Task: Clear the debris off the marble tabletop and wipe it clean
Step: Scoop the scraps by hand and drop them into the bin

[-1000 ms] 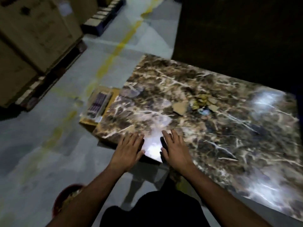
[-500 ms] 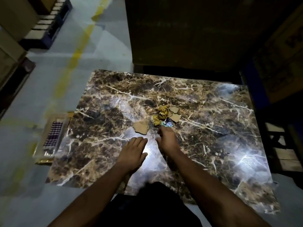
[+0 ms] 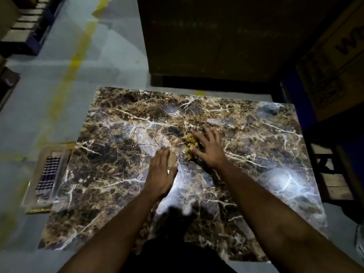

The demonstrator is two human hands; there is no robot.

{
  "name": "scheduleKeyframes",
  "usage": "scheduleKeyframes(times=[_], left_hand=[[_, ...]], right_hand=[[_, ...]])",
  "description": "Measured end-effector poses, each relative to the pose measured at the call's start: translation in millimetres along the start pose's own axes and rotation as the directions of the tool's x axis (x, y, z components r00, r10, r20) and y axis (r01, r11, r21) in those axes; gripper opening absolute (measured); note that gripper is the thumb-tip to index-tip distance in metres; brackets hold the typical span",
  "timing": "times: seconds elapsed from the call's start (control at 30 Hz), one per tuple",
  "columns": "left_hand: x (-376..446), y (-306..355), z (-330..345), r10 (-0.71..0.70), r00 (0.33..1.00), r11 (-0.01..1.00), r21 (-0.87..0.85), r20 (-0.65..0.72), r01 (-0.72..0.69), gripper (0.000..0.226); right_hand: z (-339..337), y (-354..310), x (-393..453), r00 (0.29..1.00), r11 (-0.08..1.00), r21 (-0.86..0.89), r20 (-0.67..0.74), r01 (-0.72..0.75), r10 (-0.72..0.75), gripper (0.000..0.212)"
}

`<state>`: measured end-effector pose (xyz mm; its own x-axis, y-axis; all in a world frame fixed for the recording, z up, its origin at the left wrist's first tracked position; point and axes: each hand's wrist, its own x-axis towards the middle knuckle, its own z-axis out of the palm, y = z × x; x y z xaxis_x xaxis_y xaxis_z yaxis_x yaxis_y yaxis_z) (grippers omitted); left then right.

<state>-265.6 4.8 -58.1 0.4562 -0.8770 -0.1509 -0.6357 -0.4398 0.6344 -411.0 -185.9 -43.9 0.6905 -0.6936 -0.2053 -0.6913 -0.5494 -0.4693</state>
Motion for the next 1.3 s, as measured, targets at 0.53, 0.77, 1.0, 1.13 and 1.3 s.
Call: scheduleKeyframes(times=[0.53,0.77,1.0,1.13,1.3], left_hand=[[13.2,64.0,69.1,-0.305,0.938,0.758,-0.638,-0.167,0.133,0.066],[4.2,78.4,69.3,-0.383,0.915,0.496,-0.863,-0.126,0.089,0.038],[-2.3,90.7,74.6,-0.459,0.888,0.344,-0.928,-0.035,0.141,0.027],[-16.1,96.8,69.0,-0.485,0.874,0.255,-0.957,-0.005,0.136,0.027],[-38.1,92.1,54.3,-0.508,0.857,0.299,-0.951,-0.085,0.083,0.028]], right_hand=[[69.8,-45.3,-34.5,0.948,0.763,0.638,-0.293,0.098,0.124,0.040],[67.2,-60.2,-55.3,0.922,0.446,0.894,-0.132,-0.049,0.364,0.034],[65.5,-62.1,-66.3,0.926,0.211,0.966,0.060,-0.147,0.372,0.031],[58.2,-67.3,-82.9,0.930,0.201,0.971,0.049,-0.130,0.364,0.022],[59.8,-84.8,-105.0,0.959,0.392,0.913,0.002,-0.117,0.283,0.027]])
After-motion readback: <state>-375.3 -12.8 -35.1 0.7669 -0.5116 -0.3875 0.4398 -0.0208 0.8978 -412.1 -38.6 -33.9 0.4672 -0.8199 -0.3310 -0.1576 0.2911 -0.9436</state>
